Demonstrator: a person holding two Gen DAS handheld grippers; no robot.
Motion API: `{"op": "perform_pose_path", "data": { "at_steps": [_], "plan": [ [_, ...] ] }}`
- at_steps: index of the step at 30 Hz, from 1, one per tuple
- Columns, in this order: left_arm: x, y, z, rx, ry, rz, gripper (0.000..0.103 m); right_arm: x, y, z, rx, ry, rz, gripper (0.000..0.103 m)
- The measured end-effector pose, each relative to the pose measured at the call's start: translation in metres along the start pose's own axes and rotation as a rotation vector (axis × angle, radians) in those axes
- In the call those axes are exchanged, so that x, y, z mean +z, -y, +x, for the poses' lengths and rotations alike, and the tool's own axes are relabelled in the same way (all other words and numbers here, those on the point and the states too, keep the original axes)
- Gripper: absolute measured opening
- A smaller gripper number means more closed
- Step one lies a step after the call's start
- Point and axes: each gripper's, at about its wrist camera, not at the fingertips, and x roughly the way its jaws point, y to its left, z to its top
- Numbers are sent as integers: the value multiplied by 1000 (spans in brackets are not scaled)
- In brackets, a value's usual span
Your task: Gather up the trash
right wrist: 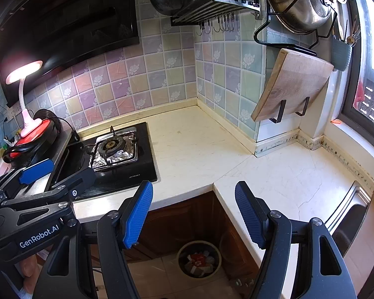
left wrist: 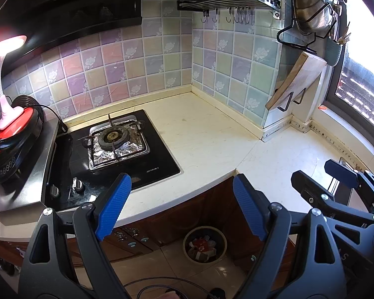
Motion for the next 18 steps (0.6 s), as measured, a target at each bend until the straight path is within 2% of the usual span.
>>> {"op": "perform_pose_path", "data": {
  "at_steps": [18],
  "plan": [
    [-9, -3, -2, -13, -13, 29, 82, -13, -11, 2, -23, -19, 36, 69]
  ]
}}
